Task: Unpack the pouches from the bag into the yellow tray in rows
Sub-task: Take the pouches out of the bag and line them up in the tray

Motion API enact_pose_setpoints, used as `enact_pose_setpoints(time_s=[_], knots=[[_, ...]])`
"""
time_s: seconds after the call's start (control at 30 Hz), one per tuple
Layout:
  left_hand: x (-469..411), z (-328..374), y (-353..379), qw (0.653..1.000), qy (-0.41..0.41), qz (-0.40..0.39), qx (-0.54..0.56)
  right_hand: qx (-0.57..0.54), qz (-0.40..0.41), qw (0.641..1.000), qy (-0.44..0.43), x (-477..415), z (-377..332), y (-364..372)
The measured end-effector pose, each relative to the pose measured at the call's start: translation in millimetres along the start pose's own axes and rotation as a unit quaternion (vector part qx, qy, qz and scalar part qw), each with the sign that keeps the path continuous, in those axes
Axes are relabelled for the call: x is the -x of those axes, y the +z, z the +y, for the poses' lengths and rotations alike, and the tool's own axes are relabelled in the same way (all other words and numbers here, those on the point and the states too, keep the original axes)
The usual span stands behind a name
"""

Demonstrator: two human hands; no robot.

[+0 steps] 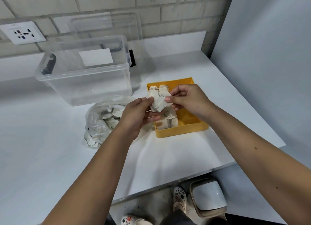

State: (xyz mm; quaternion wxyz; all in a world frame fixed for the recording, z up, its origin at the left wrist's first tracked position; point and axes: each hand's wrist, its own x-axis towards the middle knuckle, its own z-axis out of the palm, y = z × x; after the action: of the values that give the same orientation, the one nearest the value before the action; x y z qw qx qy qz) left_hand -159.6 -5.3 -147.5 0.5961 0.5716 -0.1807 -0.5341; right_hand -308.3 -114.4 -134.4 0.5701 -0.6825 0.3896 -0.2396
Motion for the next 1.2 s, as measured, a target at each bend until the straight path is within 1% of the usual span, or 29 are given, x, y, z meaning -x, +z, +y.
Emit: enact_pose_setpoints(time_s=[0.23,0.33,0.43,0.47,0.5,0.57,0.6,0.7,0.83,1.0,1.2], knots=[[1.6,1.3,-3.5,1.0,-0.002,0.001,0.008,-0.044,-0.015,0.999,-0.011,3.1,-3.1,-8.0],[1.7,1.8,-6.9,1.0,0.01,0.018,0.001,-0.028,-0.005,0.999,-0.02,2.7,-2.5,-13.8],[-0.7,2.9,-11.6,0.998,0.029,0.05,-0.034,0.011,0.023,0.999,-0.043,0.7,1.2,-24.1],[-1.9,3.2,-13.1,0.997,0.035,0.06,-0.045,0.042,0.029,0.997,-0.058,-0.3,3.7,-28.0],[-2.6,3.9,-14.3,0.996,0.039,0.067,-0.052,0.096,0.025,0.992,-0.074,-0.7,6.5,-31.3],[-3.3,4.7,-15.8,0.995,0.042,0.071,-0.056,0.214,-0.009,0.973,-0.091,1.0,12.1,-33.1],[-3.4,4.9,-16.2,0.995,0.041,0.071,-0.057,0.244,-0.021,0.965,-0.089,2.5,14.5,-32.6],[-3.9,4.1,-16.5,0.994,0.042,0.07,-0.069,0.289,-0.045,0.953,-0.074,5.7,17.1,-33.2],[-3.2,3.9,-15.5,0.994,0.042,0.065,-0.082,0.326,-0.102,0.939,-0.042,4.3,25.6,-28.8],[-1.2,3.8,-14.6,0.994,0.036,0.063,-0.087,0.344,-0.09,0.934,-0.027,-0.9,37.1,-17.8],[1.8,5.2,-13.5,0.993,0.038,0.068,-0.09,0.373,-0.077,0.924,-0.032,-8.1,37.9,-9.7]])
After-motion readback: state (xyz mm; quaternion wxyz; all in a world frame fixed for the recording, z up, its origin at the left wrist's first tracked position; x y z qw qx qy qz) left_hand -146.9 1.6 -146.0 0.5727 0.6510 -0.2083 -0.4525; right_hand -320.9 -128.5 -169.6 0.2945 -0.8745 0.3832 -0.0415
